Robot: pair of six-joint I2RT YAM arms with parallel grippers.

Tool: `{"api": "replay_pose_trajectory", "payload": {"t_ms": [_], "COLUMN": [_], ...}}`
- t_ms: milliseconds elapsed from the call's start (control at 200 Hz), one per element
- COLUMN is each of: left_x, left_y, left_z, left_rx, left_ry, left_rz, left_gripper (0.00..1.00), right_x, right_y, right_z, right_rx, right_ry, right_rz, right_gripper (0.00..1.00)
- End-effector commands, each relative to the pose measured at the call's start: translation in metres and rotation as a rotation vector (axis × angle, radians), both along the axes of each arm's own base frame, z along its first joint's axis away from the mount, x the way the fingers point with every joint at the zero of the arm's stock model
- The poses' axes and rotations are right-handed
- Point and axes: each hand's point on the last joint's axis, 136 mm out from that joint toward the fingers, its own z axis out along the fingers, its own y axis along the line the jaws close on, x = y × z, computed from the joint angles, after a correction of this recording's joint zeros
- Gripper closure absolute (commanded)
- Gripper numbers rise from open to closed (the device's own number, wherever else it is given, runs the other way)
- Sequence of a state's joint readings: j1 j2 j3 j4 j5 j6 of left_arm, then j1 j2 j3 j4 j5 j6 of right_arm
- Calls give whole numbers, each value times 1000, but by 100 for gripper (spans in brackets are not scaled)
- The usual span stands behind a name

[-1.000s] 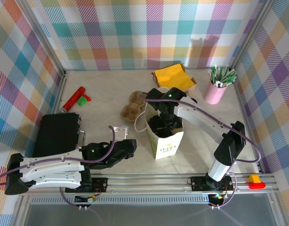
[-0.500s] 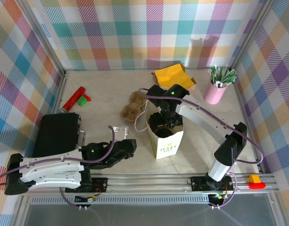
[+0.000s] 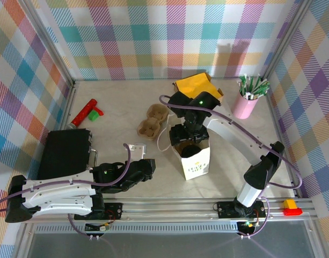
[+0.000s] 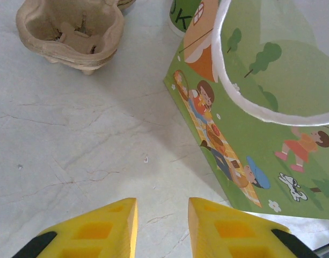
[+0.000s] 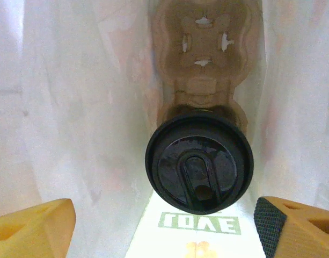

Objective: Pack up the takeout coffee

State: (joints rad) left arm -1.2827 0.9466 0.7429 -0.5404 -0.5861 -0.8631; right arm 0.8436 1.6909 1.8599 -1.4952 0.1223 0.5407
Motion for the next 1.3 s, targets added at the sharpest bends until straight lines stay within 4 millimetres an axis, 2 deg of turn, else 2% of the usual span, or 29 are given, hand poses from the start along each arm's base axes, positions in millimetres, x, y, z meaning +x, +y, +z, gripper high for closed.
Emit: {"api": "replay_pose_trajectory", "payload": {"t_ms": [0,300,785,900,1075,1295], "left_x": [2,2,1,1,1,3], "left_y": [-4,-5,1,3,3,-6], "left_z": [14,17,32,42,65,103], "left_rx": [-26,-27,-37,-43,-58,-52], "left_ry": [-34,-39,-51,-57,-73,-84], "left_rz": [-2,-6,-8,-10,-19,-43], "left_gripper": [70,70,68,65,55,42], "right_x": [-6,-7,-5,-3,3,24], "right_y": [-7,-5,1,-1,-6,-32], "right_z": [19,36,97,112,136,156], "right_rx": [20,62,206,239,299,330], "right_ry": [-18,-50,-180,-218,-285,-362], "right_rz": [14,28,83,81,60,-31], "right_gripper": [13,14,17,17,16,16]}}
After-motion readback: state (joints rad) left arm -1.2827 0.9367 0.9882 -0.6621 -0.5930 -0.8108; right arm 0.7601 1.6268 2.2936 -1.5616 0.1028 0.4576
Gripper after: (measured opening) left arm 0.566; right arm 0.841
